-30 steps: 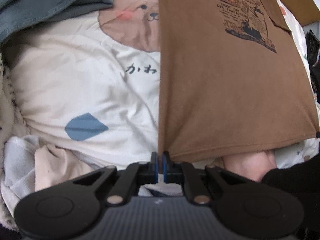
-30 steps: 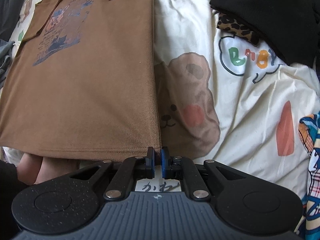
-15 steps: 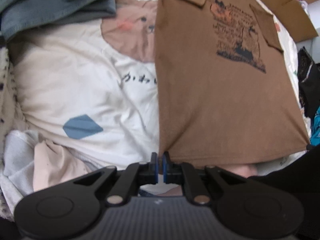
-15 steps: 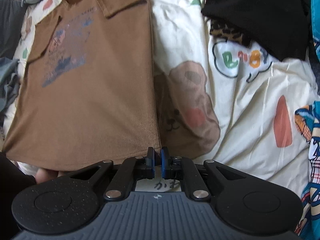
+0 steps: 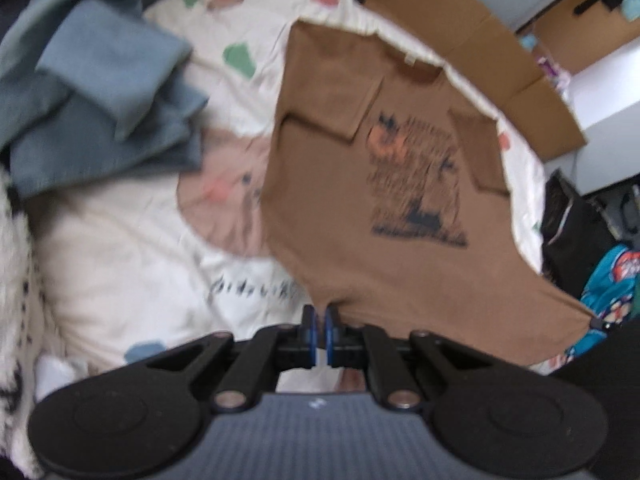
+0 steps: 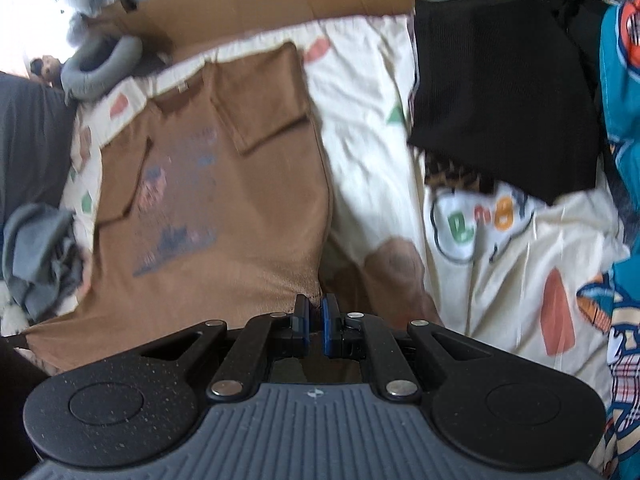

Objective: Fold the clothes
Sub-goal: 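Hold the hem with both grippers and lift it off the bedsheet, then carry the hem with both grippers over the body toward the collar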

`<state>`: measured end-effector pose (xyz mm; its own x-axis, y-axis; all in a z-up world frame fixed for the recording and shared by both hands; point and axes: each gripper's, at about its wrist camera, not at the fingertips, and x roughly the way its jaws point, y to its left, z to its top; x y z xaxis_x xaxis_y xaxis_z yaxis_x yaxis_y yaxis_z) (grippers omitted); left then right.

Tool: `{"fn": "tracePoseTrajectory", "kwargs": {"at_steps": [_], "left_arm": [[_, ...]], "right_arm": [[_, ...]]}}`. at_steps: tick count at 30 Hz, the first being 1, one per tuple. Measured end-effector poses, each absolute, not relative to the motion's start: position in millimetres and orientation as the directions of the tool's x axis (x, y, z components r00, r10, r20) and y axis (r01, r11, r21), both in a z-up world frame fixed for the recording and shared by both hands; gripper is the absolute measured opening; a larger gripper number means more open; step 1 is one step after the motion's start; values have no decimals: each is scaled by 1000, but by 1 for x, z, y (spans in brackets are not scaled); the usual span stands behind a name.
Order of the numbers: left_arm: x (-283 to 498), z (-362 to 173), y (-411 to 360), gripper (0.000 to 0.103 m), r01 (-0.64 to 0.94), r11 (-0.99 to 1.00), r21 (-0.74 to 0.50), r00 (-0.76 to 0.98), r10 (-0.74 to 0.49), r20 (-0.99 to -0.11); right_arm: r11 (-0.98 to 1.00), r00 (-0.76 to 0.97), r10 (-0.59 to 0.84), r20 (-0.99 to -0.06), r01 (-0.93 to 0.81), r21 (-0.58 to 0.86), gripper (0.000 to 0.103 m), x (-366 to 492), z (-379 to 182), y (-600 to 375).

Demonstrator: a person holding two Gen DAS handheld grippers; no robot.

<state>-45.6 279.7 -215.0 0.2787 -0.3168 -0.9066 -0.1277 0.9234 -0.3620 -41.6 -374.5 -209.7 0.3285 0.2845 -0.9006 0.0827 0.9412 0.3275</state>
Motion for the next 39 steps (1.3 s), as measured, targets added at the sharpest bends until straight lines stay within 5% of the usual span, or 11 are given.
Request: {"fn": "tracePoseTrajectory", "kwargs": {"at_steps": [19, 39], "left_arm": [[17, -160, 286, 4, -132, 913, -385, 426, -298, -854], [97, -195, 301, 4, -134, 886, -445, 481, -334, -811]], "right_arm": [[921, 444, 337, -831, 26, 388, 4, 6, -166, -373], [920, 497, 315, -808, 47, 388, 4, 94, -173, -358]]}}
